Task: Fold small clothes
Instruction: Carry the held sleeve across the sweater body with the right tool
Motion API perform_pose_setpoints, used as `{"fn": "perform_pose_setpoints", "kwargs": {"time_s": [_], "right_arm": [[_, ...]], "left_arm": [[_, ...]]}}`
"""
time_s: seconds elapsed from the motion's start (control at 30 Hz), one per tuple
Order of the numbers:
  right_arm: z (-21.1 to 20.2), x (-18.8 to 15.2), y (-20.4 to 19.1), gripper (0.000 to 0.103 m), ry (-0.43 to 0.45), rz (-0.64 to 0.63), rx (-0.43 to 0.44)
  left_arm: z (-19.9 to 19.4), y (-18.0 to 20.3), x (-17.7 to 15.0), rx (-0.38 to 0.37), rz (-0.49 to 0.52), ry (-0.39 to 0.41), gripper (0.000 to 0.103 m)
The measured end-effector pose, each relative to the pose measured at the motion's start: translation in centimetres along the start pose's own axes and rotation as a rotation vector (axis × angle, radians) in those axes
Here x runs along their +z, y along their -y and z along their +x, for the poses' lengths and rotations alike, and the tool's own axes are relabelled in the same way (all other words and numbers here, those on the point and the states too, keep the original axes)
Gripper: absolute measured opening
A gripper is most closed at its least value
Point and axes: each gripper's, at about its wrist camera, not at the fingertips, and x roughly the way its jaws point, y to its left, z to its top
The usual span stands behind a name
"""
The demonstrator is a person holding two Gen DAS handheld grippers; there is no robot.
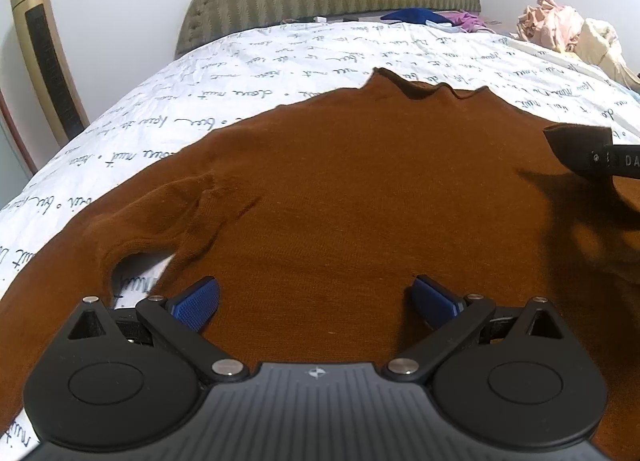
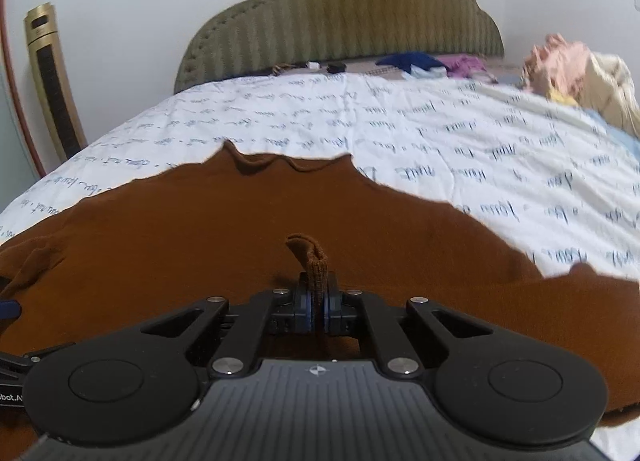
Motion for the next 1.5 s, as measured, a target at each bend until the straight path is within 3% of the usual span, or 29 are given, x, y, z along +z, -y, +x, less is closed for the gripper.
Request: {"fn": "perform_pose_setpoints", "kwargs": {"time_s": [0.4, 1.07, 1.5], "right_arm": [[1.3, 2.4, -3.4, 0.009, 0.03, 0.018, 0.047], [5.0, 4.2, -10.8, 0.009, 0.05, -0.09, 0.092], [6.5, 4.0, -15.6, 0.009, 0.031, -0.137, 0.164]], "left_arm": [[0.2, -2.5, 0.0, 0.043, -0.057, -0.015, 0.103], [-0.2, -3.6, -0.9, 0.024, -0.074, -0.009, 0.103], [-1.0, -4.9, -1.6, 0.009, -0.087, -0.011, 0.103]]}}
